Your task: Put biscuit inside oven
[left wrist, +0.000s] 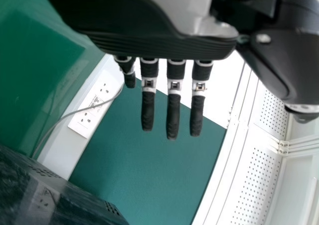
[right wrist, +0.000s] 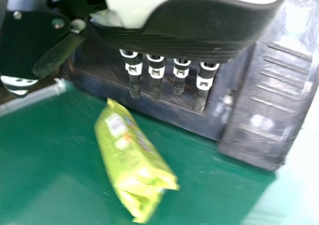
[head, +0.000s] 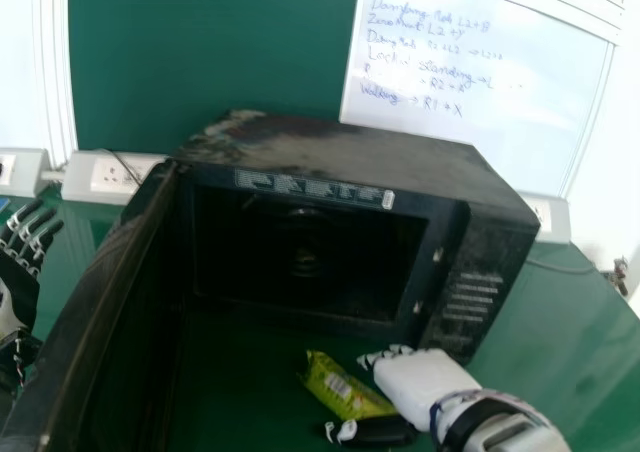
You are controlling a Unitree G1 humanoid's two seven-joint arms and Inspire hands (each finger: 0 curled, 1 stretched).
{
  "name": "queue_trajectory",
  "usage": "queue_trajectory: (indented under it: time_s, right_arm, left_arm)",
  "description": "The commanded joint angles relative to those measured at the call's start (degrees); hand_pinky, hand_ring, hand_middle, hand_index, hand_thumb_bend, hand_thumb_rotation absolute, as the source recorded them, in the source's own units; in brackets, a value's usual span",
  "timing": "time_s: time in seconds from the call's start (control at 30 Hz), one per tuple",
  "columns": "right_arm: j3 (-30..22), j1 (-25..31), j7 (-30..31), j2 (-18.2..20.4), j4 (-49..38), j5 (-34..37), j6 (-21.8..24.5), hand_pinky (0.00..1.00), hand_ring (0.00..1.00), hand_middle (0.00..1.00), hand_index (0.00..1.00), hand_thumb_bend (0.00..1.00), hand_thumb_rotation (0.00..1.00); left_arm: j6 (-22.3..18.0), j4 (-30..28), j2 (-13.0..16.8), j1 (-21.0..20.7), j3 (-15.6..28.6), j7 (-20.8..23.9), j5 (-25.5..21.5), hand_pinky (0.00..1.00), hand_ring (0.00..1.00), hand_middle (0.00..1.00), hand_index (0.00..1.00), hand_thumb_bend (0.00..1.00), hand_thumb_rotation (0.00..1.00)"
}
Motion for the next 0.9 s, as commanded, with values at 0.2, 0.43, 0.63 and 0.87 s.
queue_trajectory:
  time_s: [0.2, 0.43, 0.63, 0.87]
  right_arm:
    - [0.5, -3.1, 2.7, 2.0, 2.4, -5.1, -6.8, 0.85, 0.92, 0.92, 0.91, 1.0, 0.38]
    - [0.0, -2.4, 3.0, 4.4, 3.5, -7.7, -9.5, 0.87, 0.93, 0.93, 0.92, 1.0, 0.37]
    - [0.8, -2.1, 4.4, 7.4, 4.8, -11.2, -11.2, 0.9, 0.95, 0.95, 0.93, 1.0, 0.33]
    - [3.4, -1.2, 3.1, 10.0, 6.3, -17.8, -15.4, 0.86, 0.93, 0.94, 0.92, 1.0, 0.41]
  left_arm:
    - [1.1, -1.4, 0.0, -0.5, -0.6, 1.4, -1.0, 0.78, 0.74, 0.7, 0.69, 0.25, 0.6]
    - [1.6, -1.6, 0.1, -0.5, -0.6, 1.9, -1.0, 0.81, 0.76, 0.71, 0.7, 0.23, 0.64]
    - [1.8, -2.4, 0.2, -0.3, -0.5, 1.8, -1.3, 0.86, 0.79, 0.73, 0.69, 0.21, 0.69]
    - [2.1, -3.2, -0.1, -0.2, -0.3, 2.4, -2.0, 0.89, 0.81, 0.74, 0.7, 0.2, 0.71]
